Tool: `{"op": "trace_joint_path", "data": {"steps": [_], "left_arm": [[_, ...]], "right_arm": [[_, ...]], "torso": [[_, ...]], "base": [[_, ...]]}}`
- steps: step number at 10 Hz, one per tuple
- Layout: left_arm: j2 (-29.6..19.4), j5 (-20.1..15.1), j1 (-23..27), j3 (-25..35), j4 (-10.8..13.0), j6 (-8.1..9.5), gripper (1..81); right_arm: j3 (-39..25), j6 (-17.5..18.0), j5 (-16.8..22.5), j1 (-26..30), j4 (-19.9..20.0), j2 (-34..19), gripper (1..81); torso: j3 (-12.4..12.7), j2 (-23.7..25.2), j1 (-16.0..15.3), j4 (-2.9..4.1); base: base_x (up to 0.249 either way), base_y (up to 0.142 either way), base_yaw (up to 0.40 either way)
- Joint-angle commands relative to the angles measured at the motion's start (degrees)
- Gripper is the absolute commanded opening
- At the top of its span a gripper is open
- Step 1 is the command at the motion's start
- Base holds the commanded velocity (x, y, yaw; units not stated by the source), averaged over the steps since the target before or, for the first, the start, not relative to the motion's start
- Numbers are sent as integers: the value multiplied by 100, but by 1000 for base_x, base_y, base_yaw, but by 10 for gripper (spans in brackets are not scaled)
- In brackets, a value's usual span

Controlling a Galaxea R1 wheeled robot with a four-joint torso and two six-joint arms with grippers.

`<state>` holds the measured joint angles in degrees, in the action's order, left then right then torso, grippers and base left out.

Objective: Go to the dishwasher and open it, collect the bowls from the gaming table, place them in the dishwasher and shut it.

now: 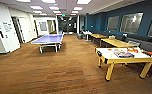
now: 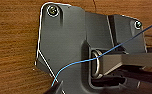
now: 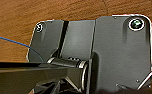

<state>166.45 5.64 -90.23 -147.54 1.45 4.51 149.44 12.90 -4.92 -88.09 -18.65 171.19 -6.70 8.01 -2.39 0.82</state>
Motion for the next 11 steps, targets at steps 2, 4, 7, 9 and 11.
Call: {"op": "trace_joint_path", "data": {"steps": [2, 4, 7, 9, 11], "left_arm": [[-32, -292, 203, -3, -31, -12, 811], [-32, -292, 194, -3, -31, -12, 811], [-33, -292, 203, -12, -31, -12, 811], [-15, -292, 203, -47, -31, -12, 811], [-6, -292, 203, -47, -31, -12, 811]], "right_arm": [[13, -7, 229, 269, -16, 5, 811], [13, -7, 229, 269, -16, 5, 811], [13, -7, 229, 278, -16, 5, 811], [13, -7, 229, 278, -24, 14, 811], [13, -7, 229, 269, -24, 14, 811]], "torso": [[0, 0, 0, 0], [0, 0, 0, 0], [0, 0, 0, 0], [0, 0, 0, 0], [0, 0, 0, 0]], "base": [[134, 0, 0], [134, 0, 0], [134, 0, 0], [134, 0, 0], [134, 0, 0]]}}
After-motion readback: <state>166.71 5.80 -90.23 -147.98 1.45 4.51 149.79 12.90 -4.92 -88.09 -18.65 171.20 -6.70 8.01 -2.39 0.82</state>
